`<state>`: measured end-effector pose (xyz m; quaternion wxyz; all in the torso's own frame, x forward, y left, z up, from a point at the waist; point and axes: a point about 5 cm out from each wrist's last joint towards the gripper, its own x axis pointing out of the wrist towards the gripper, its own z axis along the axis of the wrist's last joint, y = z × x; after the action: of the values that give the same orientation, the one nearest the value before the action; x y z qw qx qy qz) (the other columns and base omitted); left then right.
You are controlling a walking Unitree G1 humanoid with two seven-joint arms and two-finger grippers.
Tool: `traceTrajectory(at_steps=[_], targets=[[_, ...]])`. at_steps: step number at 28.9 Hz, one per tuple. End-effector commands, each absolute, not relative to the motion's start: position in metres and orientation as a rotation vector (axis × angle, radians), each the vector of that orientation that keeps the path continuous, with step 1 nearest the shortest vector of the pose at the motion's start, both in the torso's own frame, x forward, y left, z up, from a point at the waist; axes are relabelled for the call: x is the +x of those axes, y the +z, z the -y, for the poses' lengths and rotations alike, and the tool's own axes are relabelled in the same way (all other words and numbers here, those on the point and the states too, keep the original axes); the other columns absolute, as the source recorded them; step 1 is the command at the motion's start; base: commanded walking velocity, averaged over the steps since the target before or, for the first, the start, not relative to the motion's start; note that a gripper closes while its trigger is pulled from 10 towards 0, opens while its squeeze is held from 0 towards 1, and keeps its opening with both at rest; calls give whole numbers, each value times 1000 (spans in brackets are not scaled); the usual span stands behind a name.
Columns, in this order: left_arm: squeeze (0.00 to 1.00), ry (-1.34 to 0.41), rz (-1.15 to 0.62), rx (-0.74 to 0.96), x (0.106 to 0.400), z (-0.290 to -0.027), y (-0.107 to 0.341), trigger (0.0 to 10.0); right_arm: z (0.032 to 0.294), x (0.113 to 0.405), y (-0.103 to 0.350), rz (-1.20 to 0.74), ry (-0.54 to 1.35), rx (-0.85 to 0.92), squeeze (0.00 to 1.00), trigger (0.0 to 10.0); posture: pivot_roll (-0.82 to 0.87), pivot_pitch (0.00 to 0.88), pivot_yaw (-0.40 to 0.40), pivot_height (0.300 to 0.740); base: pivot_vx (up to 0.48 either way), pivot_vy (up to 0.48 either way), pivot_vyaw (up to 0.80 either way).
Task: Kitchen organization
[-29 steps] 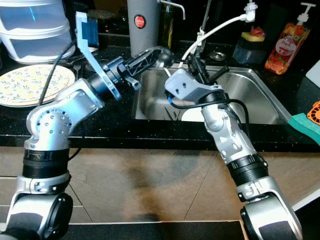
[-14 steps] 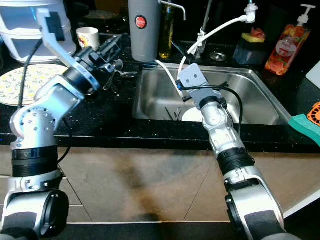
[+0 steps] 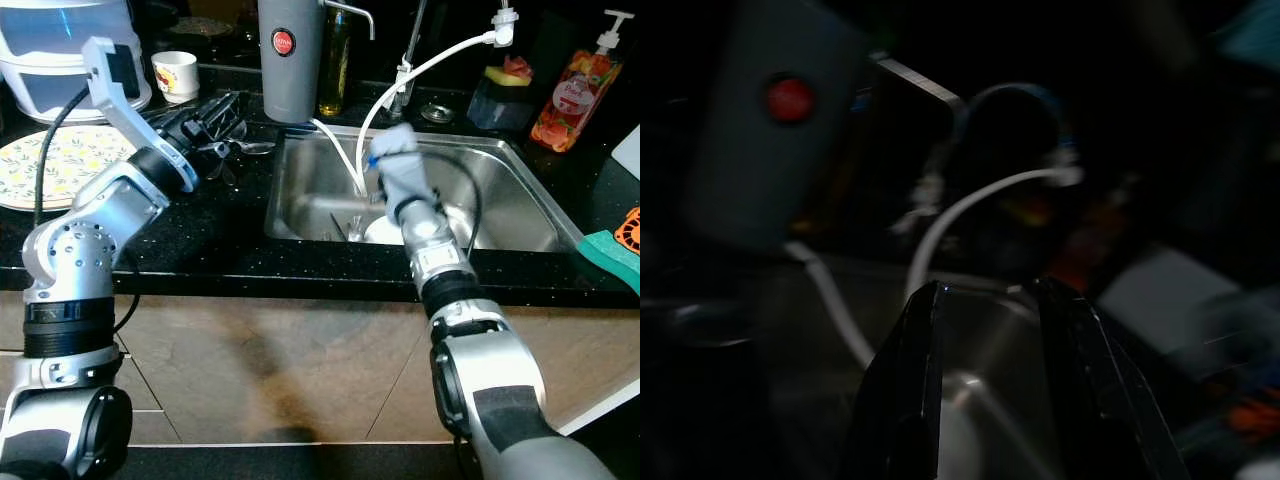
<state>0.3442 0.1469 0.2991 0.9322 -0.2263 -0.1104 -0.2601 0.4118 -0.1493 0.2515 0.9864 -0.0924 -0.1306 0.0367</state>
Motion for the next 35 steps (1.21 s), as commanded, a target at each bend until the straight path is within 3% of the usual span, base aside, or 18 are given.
traceTrajectory(at_steps=[1,7,12,20,27,35], targets=[[0,-380,163,-357,355,-158,289,10000,149,400,273,414,147,-52,0,10000,97,0,-93,740,0,0,0],[0,-163,-28,-122,377,-171,263,10000,154,378,267,452,159,-11,0,10000,62,0,-57,740,0,0,0],[0,-12,-129,-46,386,-184,252,10000,164,366,254,439,114,-25,0,10000,30,0,-29,740,0,0,0],[0,194,-227,-110,394,-195,232,10000,174,353,249,423,70,-5,0,10000,3,0,-11,740,0,0,0],[0,361,-208,-164,393,-208,230,10000,174,349,247,403,78,-4,0,10000,12,0,-19,740,0,0,0],[0,414,-194,-228,392,-214,231,10000,170,348,249,386,100,-4,0,10000,16,0,-30,740,0,0,0]])
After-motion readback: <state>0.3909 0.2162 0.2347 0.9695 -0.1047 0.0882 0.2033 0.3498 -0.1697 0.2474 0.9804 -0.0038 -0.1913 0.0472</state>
